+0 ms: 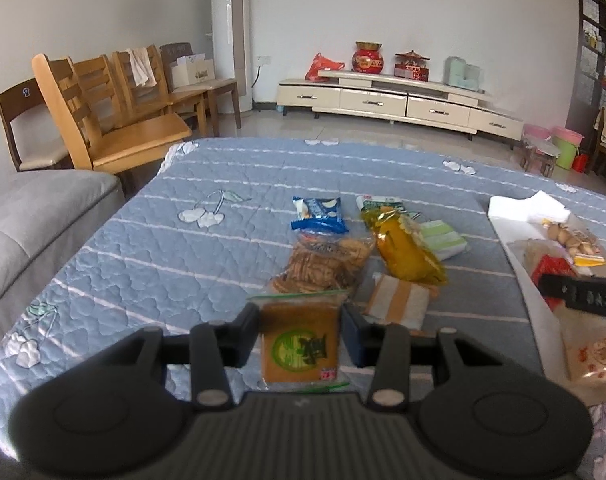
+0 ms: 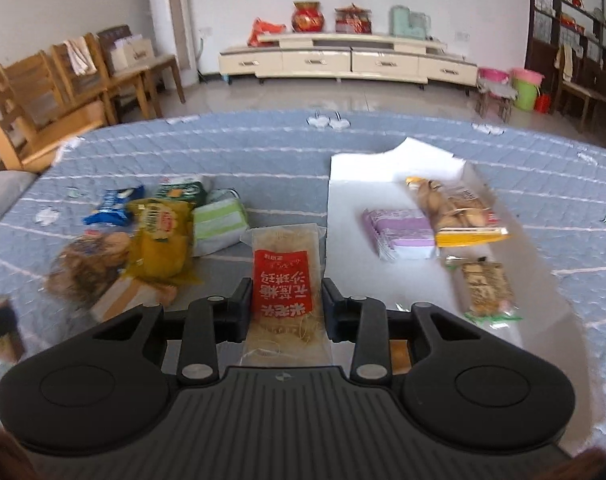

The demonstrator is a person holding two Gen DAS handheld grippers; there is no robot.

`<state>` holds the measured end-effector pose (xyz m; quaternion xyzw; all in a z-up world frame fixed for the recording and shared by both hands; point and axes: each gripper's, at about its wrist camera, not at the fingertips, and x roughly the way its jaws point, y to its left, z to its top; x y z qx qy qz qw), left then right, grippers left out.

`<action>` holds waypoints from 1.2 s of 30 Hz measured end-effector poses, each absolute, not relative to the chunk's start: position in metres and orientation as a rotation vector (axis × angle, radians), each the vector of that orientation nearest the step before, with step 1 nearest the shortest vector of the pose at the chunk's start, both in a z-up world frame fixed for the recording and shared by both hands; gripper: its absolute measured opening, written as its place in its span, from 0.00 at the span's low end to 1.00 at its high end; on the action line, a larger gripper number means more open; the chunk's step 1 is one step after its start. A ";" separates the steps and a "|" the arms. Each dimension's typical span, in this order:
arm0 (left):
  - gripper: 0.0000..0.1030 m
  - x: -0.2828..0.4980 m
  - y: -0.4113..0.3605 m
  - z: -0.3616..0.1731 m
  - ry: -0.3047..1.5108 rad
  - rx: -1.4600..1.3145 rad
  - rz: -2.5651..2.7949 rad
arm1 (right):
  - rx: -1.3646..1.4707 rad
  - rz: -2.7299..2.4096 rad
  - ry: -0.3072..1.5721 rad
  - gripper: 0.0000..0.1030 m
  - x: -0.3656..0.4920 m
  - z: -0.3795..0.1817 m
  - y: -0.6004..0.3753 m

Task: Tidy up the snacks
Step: 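Carry the square pack and red-label bag over the white tray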

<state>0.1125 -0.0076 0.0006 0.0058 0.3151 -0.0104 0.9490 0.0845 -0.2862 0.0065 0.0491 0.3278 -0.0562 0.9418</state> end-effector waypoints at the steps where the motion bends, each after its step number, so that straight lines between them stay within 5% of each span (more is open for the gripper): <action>1: 0.42 0.109 -0.008 0.003 0.636 0.014 -0.019 | 0.105 -0.102 0.662 0.41 0.077 0.008 -0.286; 36: 0.42 0.042 -0.015 0.051 0.537 0.034 -0.051 | -0.011 -0.037 0.488 0.41 -0.033 0.061 -0.261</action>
